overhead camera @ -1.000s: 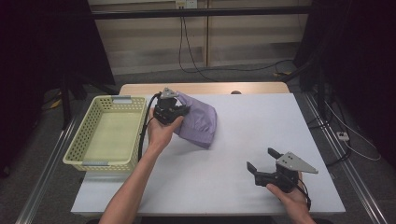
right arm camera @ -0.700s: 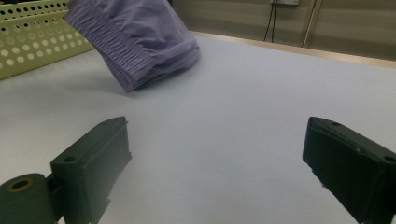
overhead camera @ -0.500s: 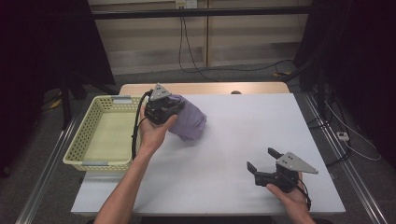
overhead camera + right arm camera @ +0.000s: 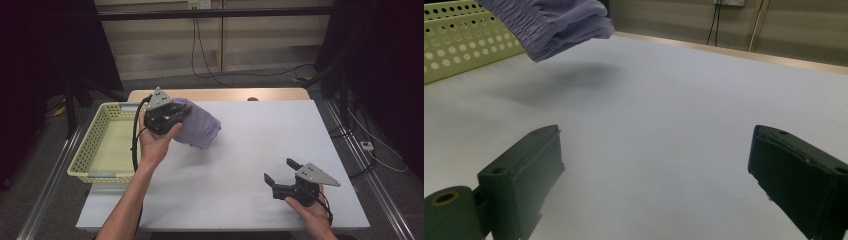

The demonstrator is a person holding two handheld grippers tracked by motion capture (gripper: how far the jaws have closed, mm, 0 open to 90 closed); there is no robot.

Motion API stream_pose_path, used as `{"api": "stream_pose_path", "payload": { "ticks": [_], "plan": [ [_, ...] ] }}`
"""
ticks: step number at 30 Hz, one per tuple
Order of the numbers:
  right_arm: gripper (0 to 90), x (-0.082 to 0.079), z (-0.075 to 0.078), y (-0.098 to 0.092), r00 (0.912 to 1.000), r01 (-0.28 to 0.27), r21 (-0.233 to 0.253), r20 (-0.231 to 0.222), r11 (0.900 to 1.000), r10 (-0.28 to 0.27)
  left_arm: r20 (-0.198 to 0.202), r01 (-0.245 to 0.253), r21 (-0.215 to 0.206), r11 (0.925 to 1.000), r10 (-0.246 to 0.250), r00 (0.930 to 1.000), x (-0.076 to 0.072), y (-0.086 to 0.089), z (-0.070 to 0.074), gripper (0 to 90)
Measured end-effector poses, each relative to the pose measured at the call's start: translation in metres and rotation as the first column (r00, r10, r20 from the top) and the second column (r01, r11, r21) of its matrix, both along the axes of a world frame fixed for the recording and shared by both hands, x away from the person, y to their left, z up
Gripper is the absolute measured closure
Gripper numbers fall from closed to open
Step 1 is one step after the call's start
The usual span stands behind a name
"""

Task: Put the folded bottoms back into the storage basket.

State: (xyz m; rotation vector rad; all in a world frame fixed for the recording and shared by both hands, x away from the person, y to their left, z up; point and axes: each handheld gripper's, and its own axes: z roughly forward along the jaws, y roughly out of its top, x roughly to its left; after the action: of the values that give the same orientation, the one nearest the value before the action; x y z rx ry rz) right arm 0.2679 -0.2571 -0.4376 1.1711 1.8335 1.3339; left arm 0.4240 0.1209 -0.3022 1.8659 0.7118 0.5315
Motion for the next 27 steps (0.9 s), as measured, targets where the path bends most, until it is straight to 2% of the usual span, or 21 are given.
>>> {"api": "stream_pose_path", "payload": {
  "ticks": [2,5,7,13,27],
  "plan": [
    [7.0,0.000,0.000,0.000,1.0000,0.002,0.003,0.001,1.000,-0.002,0.007,0.001,0.017,0.9999,-0.002,1.0000,-0.002,0.001,0.003,85.8],
    [7.0,0.000,0.000,-0.001,1.0000,0.001,0.002,0.007,1.000,-0.001,0.016,0.001,0.004,1.0000,-0.001,0.9999,-0.006,0.004,0.005,85.8],
    [6.9,0.000,0.000,-0.001,1.0000,0.005,0.005,0.007,1.000,-0.005,0.020,-0.001,0.014,0.9999,0.001,0.9998,-0.007,0.006,0.006,85.8],
    [6.0,-0.001,0.001,-0.001,1.0000,-0.004,0.006,0.006,1.000,0.004,0.030,-0.012,0.007,0.9999,0.012,0.9995,-0.016,0.015,0.009,85.8],
    [6.0,-0.001,0.001,-0.001,0.9999,-0.007,0.004,0.010,1.000,0.007,0.083,-0.035,-0.053,0.9980,0.040,0.9958,-0.032,0.038,0.033,85.7]
  ]
}}
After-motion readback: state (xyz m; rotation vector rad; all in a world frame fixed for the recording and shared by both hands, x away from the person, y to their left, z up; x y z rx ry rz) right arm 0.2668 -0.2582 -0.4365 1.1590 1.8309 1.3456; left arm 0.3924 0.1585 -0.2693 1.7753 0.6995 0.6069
